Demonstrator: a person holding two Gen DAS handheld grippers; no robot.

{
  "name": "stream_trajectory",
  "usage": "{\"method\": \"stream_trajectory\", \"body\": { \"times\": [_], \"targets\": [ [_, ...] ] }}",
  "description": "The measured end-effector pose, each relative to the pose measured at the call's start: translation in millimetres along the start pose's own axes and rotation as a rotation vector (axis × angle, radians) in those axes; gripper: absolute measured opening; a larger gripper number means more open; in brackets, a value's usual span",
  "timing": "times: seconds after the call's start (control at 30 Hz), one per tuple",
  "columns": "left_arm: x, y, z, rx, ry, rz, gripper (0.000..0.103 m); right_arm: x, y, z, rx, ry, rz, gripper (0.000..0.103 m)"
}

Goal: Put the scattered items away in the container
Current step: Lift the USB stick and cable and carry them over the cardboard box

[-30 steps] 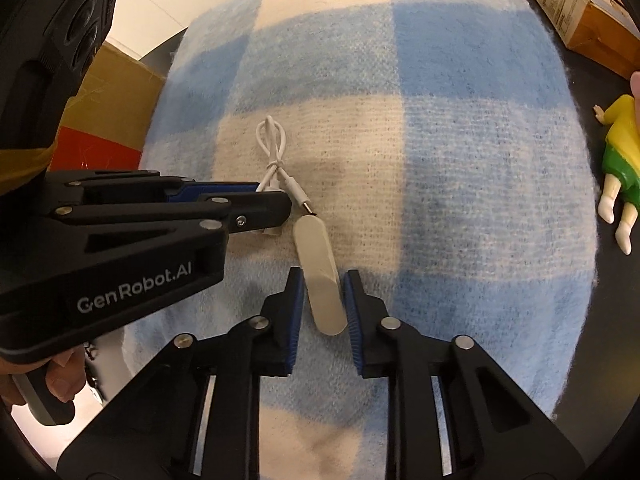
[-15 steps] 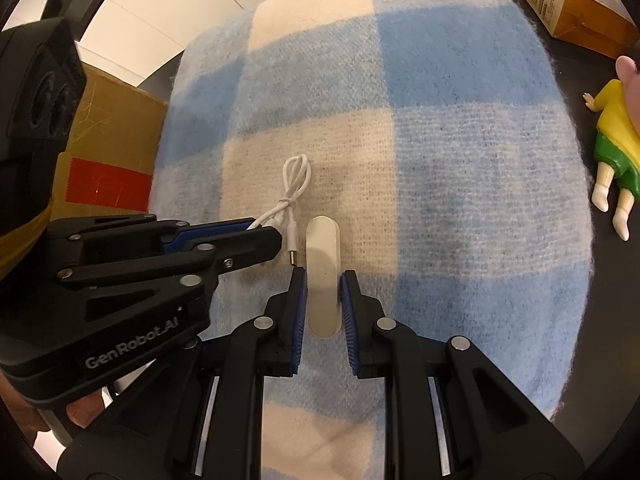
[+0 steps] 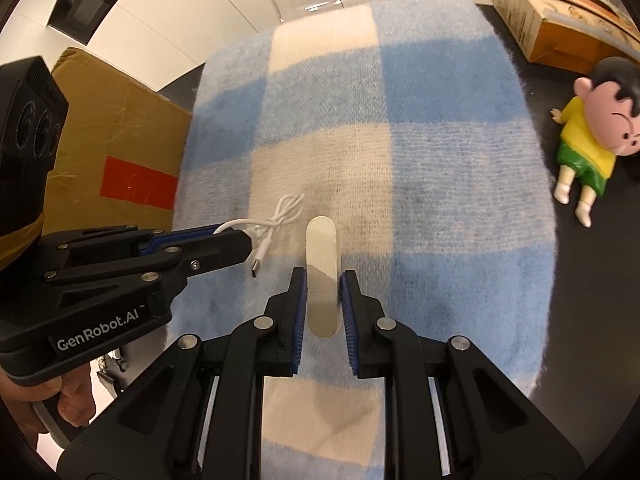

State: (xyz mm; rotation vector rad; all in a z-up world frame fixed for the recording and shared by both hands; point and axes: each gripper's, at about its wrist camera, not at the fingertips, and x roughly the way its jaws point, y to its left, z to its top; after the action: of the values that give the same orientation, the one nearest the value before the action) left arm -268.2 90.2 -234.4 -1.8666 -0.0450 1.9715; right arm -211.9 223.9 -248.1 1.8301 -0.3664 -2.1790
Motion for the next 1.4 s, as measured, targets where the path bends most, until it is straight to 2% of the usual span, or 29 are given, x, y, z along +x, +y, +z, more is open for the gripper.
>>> {"method": "stream_trajectory", "body": {
  "times": [0.5, 0.83, 1.2, 1.4],
  "targets": [
    [-64.8, -27.4, -49.9, 0.010, -0.084, -0.026, 0.011, -53.8, 35.1, -26.9, -0.018, -0.080, -0.030, 0.018],
    [-111.9, -32.7, -77.7, 0.002, -0.167, -0.042, 0.011, -105.1, 54.8, -47.6, -0.019, -0.138, -0.031, 0.018],
    [-169.3, -31.9, -94.8, -0.021, -0.284, -0.038, 0.011, -141.5, 71.3, -53.8, 0.044, -0.171, 0.033, 0.018],
    [-194.9, -18.1, -99.4, -0.057, -0.341, -0.049, 0.011, -155.9, 99.3, -47.5, -0.010, -0.185, 0.050, 0.018]
  ]
}}
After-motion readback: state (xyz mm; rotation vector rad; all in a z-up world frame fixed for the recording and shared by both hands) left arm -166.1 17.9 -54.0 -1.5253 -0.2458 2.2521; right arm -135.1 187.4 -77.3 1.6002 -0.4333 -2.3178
